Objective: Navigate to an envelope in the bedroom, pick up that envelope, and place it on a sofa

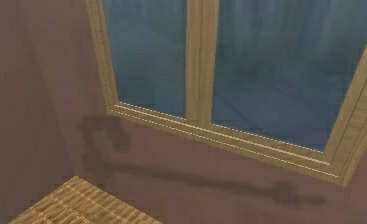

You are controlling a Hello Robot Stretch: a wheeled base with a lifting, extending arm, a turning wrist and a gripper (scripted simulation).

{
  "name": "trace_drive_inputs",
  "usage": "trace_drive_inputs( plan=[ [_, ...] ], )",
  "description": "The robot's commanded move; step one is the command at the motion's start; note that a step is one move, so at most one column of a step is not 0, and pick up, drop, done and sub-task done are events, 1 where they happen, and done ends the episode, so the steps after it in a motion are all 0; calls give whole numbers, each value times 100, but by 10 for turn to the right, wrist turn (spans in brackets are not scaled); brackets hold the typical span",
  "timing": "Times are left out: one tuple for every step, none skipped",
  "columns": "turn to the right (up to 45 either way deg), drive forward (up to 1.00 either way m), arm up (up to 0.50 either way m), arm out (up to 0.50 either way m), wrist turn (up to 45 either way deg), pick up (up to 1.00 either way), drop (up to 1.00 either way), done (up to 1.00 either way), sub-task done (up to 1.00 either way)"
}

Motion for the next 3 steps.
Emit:
trace_drive_inputs(
  plan=[
    [0, 0, 0, 0, 450, 0, 0, 0, 0],
    [0, 0, 0, 0, 390, 0, 0, 0, 0],
    [0, 0, -30, 0, 0, 0, 0, 0, 0]
  ],
)
